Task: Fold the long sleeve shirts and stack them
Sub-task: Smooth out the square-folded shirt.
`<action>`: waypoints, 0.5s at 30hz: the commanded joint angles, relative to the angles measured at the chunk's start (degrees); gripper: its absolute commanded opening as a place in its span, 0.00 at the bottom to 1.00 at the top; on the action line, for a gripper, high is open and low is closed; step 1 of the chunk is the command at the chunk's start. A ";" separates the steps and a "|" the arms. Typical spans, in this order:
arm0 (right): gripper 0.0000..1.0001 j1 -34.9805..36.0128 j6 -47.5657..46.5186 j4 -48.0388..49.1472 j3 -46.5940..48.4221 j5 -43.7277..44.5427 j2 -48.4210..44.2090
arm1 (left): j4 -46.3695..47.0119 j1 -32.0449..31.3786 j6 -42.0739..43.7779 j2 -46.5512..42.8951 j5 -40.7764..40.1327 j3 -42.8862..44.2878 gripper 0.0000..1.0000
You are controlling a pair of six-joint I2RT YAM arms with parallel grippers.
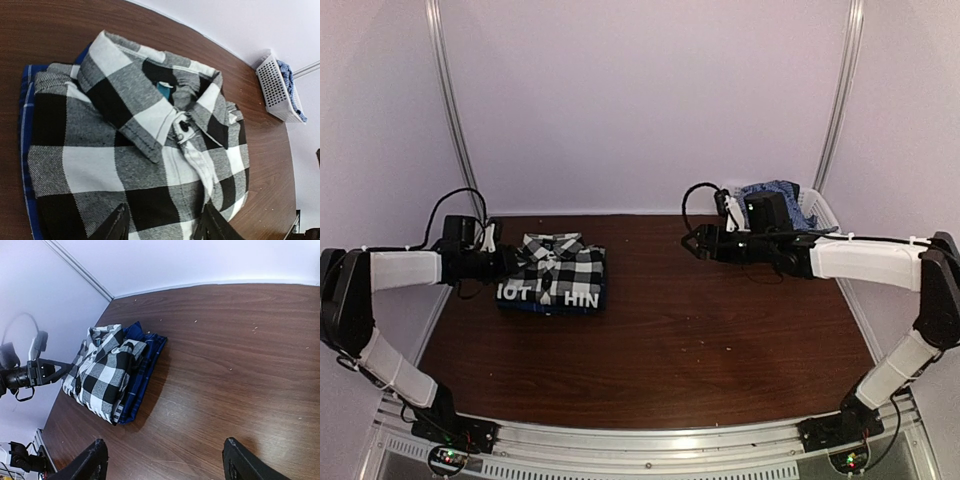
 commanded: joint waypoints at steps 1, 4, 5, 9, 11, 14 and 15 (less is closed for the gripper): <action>0.82 -2.04 -3.95 -7.05 -3.64 7.49 -6.35 | 6.68 -0.05 -1.05 2.46 -3.10 -2.90 0.51; 0.86 -2.93 -5.11 -9.99 -5.88 10.77 -10.90 | 7.12 -0.05 -0.84 4.05 -5.31 -4.27 0.51; 0.87 -3.21 -5.41 -11.19 -6.39 12.14 -12.24 | 7.22 -0.06 -0.88 4.59 -5.75 -4.58 0.51; 0.95 -3.91 -6.80 -15.13 -7.87 16.88 -17.10 | 8.70 -0.05 -0.88 5.17 -5.73 -5.62 0.52; 0.99 -4.18 -7.36 -17.36 -8.10 19.08 -18.91 | 9.06 -0.05 -0.86 3.77 -5.96 -5.66 0.52; 1.00 -4.39 -7.93 -20.33 -8.32 21.92 -21.21 | 8.18 -0.04 -0.96 -0.12 -8.41 -5.59 0.52; 1.00 -4.44 -8.18 -21.31 -8.57 22.38 -22.28 | 7.63 -0.04 -0.97 -1.87 -9.92 -5.46 0.53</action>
